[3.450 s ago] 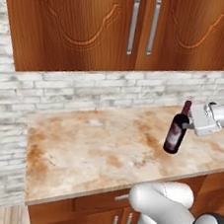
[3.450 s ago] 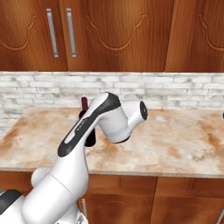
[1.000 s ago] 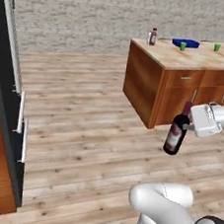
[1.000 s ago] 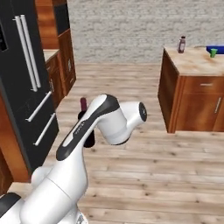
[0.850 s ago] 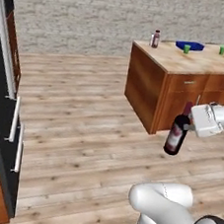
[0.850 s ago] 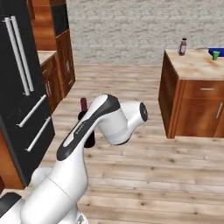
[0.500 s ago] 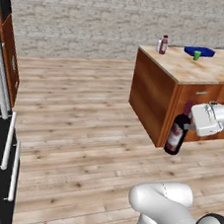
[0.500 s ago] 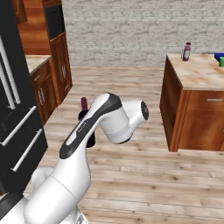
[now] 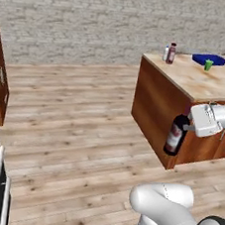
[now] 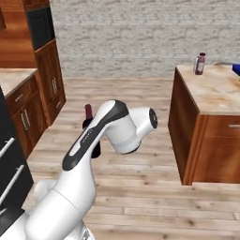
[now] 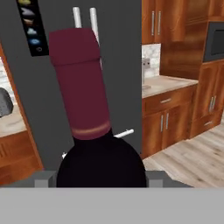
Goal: Place the drinks on the dining counter in a tight cluster.
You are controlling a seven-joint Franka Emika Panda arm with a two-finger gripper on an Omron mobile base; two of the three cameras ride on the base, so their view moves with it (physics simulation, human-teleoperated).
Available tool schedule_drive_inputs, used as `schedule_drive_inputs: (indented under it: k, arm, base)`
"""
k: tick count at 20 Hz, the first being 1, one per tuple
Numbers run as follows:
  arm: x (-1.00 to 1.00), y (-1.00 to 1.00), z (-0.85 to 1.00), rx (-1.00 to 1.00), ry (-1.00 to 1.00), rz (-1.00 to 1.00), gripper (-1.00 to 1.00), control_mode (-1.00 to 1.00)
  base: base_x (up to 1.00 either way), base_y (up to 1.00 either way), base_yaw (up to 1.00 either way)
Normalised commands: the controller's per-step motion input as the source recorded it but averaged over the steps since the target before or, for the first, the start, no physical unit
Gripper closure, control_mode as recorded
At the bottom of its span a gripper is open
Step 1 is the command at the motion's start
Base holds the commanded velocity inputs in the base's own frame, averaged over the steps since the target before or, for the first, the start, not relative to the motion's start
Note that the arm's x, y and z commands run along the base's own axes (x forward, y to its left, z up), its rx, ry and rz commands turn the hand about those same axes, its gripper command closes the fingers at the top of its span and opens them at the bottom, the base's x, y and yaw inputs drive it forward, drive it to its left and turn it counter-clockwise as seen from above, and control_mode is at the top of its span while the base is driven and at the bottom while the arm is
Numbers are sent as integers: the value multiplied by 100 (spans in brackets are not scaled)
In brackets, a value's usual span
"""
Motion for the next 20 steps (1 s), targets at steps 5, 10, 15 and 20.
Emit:
schedule_drive_inputs:
  k: [5, 10, 15, 20]
  arm:
    - [0, 0, 0, 0, 0, 0, 100, 100]
    - [0, 0, 0, 0, 0, 0, 100, 100]
    - [0, 0, 0, 0, 0, 0, 100, 100]
    - [0, 0, 0, 0, 0, 0, 100, 100]
  base:
    - [100, 0, -29]
    - [100, 0, -42]
    - [100, 11, -51]
    - [100, 29, -60]
